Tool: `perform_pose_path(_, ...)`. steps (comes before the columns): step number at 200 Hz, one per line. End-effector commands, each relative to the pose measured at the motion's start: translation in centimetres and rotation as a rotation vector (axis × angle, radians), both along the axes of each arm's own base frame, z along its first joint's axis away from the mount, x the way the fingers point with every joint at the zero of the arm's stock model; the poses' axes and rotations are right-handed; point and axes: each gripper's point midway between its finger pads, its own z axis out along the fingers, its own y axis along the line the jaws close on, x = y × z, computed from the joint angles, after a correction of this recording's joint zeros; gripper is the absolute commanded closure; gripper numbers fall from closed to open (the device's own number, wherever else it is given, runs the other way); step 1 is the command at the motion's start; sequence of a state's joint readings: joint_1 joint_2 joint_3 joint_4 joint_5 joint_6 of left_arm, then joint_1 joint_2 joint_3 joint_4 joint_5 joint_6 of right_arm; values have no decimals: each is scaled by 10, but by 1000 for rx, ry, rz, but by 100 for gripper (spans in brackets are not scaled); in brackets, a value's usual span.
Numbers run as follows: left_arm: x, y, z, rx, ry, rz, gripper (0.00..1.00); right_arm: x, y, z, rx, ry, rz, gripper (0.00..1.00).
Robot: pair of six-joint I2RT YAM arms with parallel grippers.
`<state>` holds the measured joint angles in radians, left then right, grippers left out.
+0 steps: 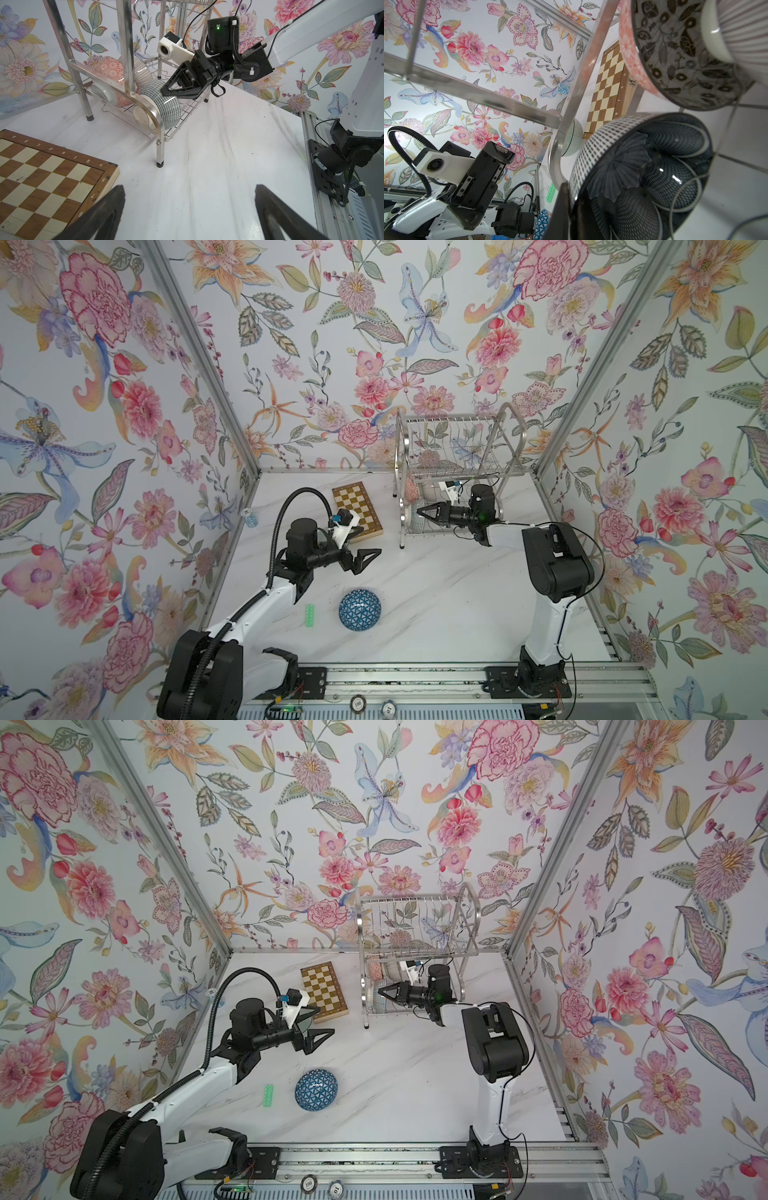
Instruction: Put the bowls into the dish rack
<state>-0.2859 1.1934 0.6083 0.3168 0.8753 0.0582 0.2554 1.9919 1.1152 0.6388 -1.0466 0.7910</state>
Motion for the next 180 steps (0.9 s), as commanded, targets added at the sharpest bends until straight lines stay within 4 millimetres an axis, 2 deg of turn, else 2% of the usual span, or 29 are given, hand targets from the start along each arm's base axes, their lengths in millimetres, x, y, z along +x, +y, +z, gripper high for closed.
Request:
perform_pose_path(1, 4, 3, 2, -3, -9, 21, 1, 11, -8, 0, -30, -12, -38, 97)
perform_pose_path(84, 4, 4, 2, 7, -20, 30, 1, 10, 3, 23, -31, -57, -37, 69)
perform_pose_path(125, 5, 6, 2, 14, -30, 45, 1, 6, 9, 32, -31, -77, -38, 62)
perform_pose_path(180, 10, 11, 3, 30, -46, 86, 1, 2, 6, 45, -28, -123, -69, 50)
